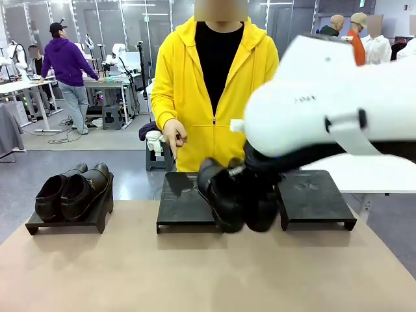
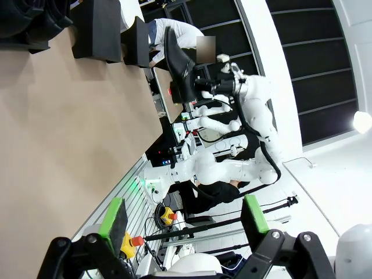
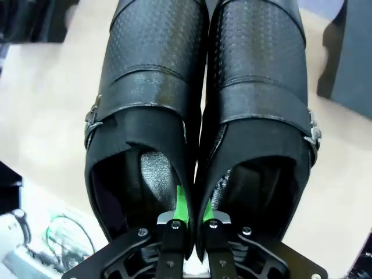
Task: Place the shoes on the stand as instructed by the person.
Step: Pick up another pair of Shoes and place it on the Shoes Stand indicated by the person.
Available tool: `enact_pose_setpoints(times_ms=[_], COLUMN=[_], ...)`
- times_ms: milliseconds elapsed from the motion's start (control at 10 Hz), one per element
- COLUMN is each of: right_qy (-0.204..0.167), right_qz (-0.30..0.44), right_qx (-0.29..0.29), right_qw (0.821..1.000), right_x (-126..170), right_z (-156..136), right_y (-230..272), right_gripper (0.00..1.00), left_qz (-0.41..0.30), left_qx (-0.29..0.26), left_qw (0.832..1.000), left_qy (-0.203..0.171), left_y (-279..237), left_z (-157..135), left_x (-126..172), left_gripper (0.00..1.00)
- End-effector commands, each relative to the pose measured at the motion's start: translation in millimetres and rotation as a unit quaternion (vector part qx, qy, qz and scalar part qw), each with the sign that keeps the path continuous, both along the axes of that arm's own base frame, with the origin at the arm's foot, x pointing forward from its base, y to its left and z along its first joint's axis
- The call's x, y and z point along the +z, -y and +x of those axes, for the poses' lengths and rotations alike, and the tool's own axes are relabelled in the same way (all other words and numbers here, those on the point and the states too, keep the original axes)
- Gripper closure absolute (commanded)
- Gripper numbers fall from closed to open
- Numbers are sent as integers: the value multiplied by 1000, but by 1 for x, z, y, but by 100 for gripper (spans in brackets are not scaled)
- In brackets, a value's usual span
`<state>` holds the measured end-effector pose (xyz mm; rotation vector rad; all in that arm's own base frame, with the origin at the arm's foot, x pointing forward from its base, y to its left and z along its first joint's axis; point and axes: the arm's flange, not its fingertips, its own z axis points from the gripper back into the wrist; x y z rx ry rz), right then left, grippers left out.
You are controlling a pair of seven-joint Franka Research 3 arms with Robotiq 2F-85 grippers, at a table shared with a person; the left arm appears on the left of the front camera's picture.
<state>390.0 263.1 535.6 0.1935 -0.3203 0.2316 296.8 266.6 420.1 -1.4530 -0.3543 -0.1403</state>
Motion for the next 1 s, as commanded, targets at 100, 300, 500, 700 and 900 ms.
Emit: enact_pose_setpoints(times_ms=[100, 300, 500, 700, 900], right_qy=[0, 40, 67, 74, 85], right_qz=[11, -16, -26, -19, -24], right_qx=[-80, -96, -117, -119, -134], right_qw=[997, 994, 991, 990, 987], right_x=[1, -10, -24, -48, -67], right_z=[69, 96, 123, 142, 157], right_y=[-73, -110, -135, -150, -152], right_gripper=[92, 92, 92, 92, 92], left_qz=[7, 7, 7, 7, 7], left_qx=[2, 2, 2, 2, 2], left_qw=[1000, 1000, 1000, 1000, 1000], left_qy=[-3, -3, -3, -3, -3], left_y=[3, 3, 3, 3, 3], left_z=[-3, -3, -3, -3, -3], left_x=[2, 2, 2, 2, 2], left_gripper=[0, 0, 0, 0, 0])
